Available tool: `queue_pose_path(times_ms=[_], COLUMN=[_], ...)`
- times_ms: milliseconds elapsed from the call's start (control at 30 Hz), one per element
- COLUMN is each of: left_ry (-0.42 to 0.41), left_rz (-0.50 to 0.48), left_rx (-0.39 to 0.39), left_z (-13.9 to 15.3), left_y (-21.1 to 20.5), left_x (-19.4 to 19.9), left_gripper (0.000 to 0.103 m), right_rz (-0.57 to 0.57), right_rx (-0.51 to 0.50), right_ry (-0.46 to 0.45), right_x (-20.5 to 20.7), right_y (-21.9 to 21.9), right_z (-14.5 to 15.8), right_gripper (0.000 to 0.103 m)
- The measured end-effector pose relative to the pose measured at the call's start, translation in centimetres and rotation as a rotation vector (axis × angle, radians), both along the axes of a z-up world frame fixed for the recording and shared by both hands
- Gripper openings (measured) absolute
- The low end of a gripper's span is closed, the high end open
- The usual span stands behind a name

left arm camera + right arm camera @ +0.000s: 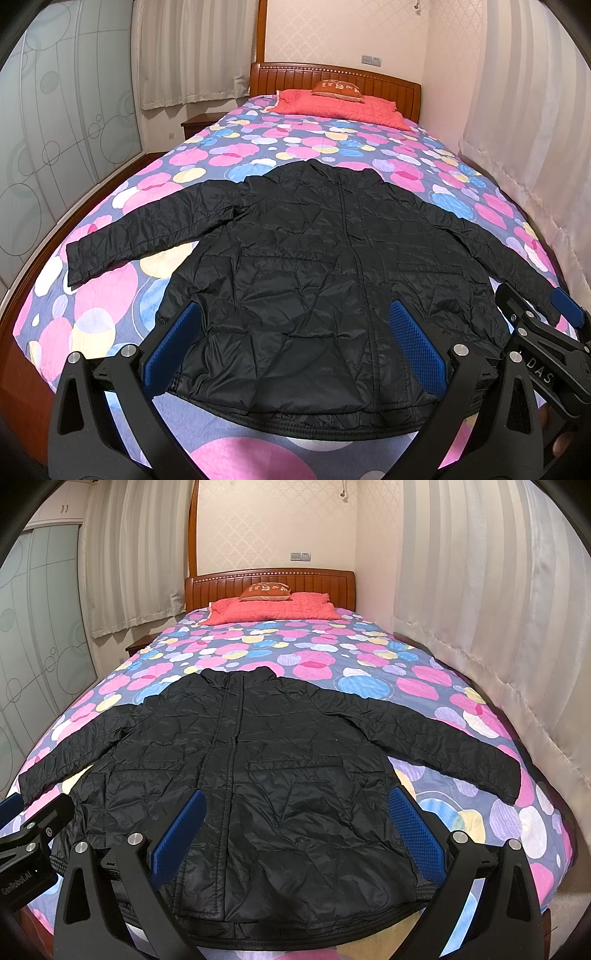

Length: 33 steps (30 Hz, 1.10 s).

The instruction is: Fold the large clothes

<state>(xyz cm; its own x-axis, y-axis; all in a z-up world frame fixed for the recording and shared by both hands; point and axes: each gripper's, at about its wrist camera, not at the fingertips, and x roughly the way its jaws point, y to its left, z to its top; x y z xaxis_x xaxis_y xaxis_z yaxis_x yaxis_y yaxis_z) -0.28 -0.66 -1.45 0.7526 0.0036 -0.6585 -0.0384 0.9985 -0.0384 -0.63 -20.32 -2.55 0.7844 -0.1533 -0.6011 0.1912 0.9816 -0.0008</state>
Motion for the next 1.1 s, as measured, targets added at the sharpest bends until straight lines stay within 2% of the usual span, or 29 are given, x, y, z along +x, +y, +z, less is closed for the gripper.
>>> queue_pose_path(times_ms=[467,633,767,900,1000,1033,1067,1100], left_ry=[0.008,0.034,0.111,0.129,0.143,0.145,0.148,0.155], left_rz=[0.001,0.036,0.072,0.140,0.208,0.232,0.250,0.271], left_rx=[-0.005,-0.041,-0.093,-0.112,-0.128,-0.136,-0.140,-0.144], left_z=[-0.4,-1.8,-3.7,-5.2,-6.4,-6.8,-7.1,-7.5], left_y=[0.1,1.4,3.8,6.1,8.1,8.8,9.4,10.1], left_x=[0.0,0.9,3.6,5.4,6.9,7.3,7.7,8.1], left_gripper=[0.101,0.101,0.101,0.101,0.101,0.101,0.101,0.101], right_rz=[-0.001,0.000,-0.027,-0.094,-0.161,-0.183,-0.195,-0.222], right_rx=[0.003,0.028,0.111,0.222,0.265,0.277,0.283,0.289], right_ry=[0.007,0.029,0.059,0.060,0.049,0.049,0.048,0.053], right_x=[0.1,1.0,2.5,3.3,3.6,3.7,3.9,4.0], right_y=[-0.2,-0.2,-2.2,-6.4,-9.3,-10.3,-11.0,-12.1], right_z=[-0.5,-3.0,-4.7,-6.1,-6.9,-7.2,-7.3,-7.7], right_gripper=[0.098,0.098,0.098,0.098,0.097,0.093,0.083,0.057])
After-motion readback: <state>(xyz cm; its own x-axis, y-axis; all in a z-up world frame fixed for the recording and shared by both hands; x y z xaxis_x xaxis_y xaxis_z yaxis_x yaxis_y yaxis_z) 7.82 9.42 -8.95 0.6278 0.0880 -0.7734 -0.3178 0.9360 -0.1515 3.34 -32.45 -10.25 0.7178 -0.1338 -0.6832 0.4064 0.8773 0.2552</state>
